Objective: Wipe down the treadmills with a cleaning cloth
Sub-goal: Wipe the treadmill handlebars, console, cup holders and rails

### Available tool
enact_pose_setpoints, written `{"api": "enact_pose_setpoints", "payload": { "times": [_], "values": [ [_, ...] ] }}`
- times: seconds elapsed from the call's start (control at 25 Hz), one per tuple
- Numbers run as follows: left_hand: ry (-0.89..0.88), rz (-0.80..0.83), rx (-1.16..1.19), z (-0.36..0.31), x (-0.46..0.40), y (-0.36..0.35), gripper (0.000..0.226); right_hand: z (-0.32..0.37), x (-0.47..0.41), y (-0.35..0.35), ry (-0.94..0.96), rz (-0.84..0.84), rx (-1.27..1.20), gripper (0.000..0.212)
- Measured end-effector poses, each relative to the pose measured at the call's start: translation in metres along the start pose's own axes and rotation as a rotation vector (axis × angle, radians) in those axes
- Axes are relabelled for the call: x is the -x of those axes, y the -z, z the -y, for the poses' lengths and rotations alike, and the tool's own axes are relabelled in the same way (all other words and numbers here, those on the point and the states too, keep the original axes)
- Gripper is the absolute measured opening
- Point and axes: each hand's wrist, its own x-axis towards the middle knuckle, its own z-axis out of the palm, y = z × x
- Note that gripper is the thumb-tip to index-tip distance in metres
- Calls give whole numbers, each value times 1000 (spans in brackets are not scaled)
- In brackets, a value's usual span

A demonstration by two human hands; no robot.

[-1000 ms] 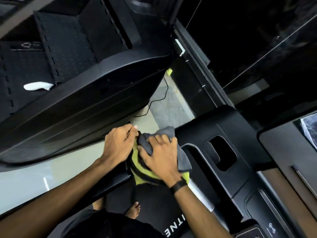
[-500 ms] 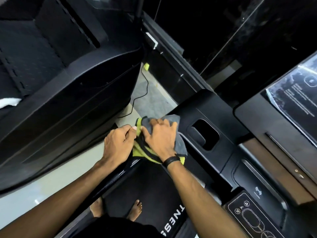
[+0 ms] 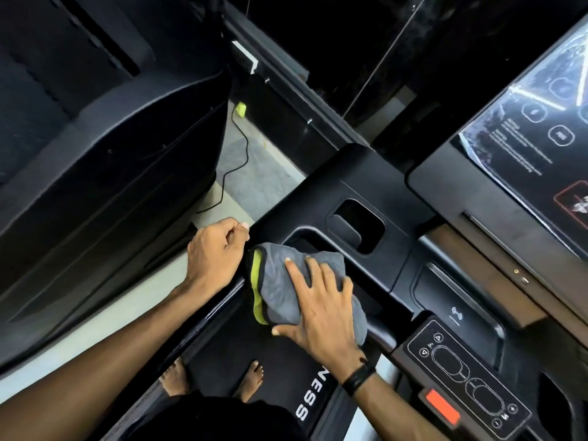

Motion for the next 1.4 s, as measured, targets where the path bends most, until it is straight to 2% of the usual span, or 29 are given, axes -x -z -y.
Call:
{"api": "enact_pose_setpoints", "payload": {
  "times": [0.04,0.08,0.2,0.32,0.36,0.4,0.52,0.6,0.68,0.8,0.84,0.88,0.92,1.04,1.08,1.12,1.16,1.24,1.4],
  "values": [
    [-8,8,-7,-3,0,-3,34,3,-6,-1,-5,53,19,117],
    [-15,9,-8,-5,1,-5,36,6,-14,-1,-16,96,18,112],
    [-13,-5,8,-11,5,-13,37,1,-51,7,-109,265,-189,75],
    [-6,-30,12,-16,13,-21,36,-19,-83,22,-233,670,-583,76],
    [-16,-26,2,-18,17,-23,37,-20,-84,25,-245,710,-618,76],
    [-21,-24,-12,-20,20,-24,38,-17,-81,22,-245,660,-560,72],
    [-33,-83,-101,-23,22,-20,39,7,-46,-2,-171,175,-210,49],
    [-117,-154,-247,-17,21,-17,30,10,-44,-11,-116,37,-208,48],
    [-259,-161,-513,-6,20,-16,22,-2,-55,-9,-83,169,-306,54],
    [-337,-110,-807,3,19,-19,40,-28,-79,3,-116,583,-606,88],
    [-355,-102,-867,1,19,-21,44,-32,-82,6,-127,681,-706,97],
    [-378,-84,-916,-3,20,-22,46,-34,-82,7,-123,706,-741,99],
    [-399,-67,-949,-5,22,-23,47,-31,-80,6,-101,645,-705,93],
    [-380,-34,-988,-10,24,-23,50,-11,-49,-14,-19,93,-278,49],
    [-371,-24,-993,-10,25,-23,52,-4,-40,-17,-3,-24,-217,42],
    [-373,-19,-998,-10,26,-25,53,-2,-38,-18,3,-69,-234,39],
    [-376,-15,-1000,-10,27,-25,54,-3,-41,-15,6,-39,-282,39],
    [-370,-17,-1004,-10,25,-25,55,-11,-53,-9,-11,134,-390,45],
    [-363,-20,-1040,-11,26,-25,54,-34,-78,5,-143,694,-800,83]
  ]
}}
